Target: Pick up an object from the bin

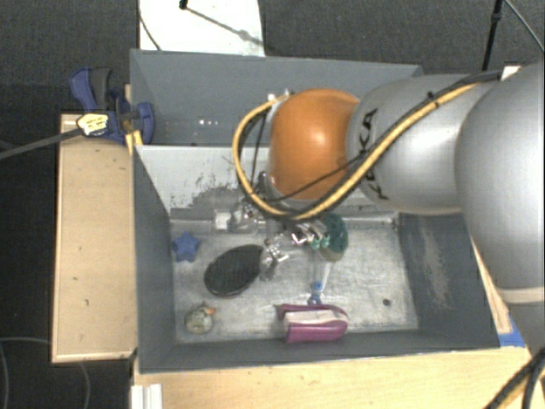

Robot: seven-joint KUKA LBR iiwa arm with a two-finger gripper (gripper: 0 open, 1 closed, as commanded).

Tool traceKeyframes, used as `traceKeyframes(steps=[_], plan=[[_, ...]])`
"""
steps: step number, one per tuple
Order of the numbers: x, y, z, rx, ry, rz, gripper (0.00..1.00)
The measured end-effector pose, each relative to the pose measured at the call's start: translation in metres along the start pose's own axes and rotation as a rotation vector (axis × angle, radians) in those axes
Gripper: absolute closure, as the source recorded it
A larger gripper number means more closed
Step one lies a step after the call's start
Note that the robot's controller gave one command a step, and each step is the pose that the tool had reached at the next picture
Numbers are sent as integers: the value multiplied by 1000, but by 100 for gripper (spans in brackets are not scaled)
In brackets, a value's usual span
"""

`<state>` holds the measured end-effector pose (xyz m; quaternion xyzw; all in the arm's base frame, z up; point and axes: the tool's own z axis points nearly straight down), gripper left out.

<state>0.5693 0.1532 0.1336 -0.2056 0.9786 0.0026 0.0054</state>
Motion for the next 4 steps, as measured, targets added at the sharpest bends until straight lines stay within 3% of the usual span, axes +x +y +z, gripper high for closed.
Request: traceKeyframes(steps=[1,2,3,4], plan=[[-2,35,64,1,11,-111,0],[-4,33,61,2,5,-108,100],[4,16,-106,4,1,-196,100],[22,9,-79,0,13,-424,100]])
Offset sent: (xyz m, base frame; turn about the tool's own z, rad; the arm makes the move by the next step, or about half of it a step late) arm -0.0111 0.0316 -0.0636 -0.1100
